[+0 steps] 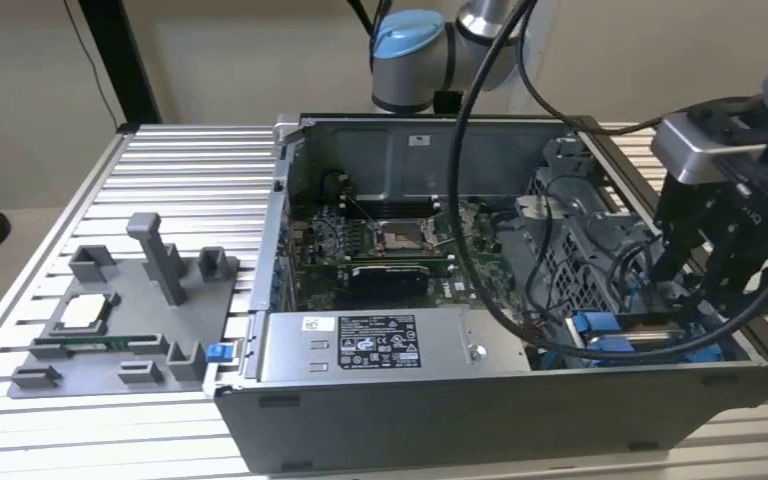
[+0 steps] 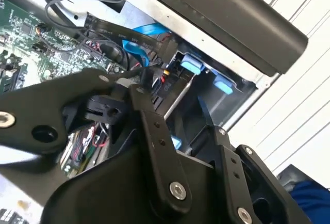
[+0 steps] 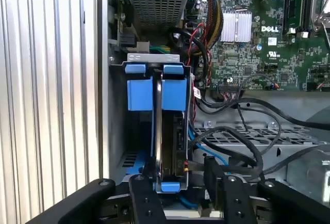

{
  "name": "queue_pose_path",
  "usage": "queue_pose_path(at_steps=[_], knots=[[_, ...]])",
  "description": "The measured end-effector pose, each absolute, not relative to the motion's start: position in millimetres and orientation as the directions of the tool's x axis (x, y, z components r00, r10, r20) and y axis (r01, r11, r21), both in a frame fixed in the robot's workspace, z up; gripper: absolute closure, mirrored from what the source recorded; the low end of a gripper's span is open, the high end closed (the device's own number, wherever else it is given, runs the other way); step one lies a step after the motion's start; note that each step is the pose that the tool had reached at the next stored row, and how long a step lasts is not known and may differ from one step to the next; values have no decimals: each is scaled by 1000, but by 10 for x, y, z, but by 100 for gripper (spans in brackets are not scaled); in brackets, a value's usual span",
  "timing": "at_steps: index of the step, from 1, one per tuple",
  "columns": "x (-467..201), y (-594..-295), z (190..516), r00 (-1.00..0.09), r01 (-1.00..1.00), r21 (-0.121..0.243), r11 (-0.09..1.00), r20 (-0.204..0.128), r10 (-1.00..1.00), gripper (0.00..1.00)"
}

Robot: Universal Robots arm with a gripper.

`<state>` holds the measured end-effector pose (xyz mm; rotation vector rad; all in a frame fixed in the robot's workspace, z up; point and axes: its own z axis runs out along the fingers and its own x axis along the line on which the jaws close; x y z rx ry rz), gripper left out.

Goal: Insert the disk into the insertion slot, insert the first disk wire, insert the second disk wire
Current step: 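Insert the first disk wire, then insert the second disk wire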

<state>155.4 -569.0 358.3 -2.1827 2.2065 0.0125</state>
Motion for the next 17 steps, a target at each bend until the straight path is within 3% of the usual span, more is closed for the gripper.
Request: queue_pose_path(at_steps=[6,17], knots=[[1554,-5689,3863,-10,-1000,-21,11,-32,-999,0],[1749,-5688,3864,-11,-1000,-5,11,-33,-999,0]])
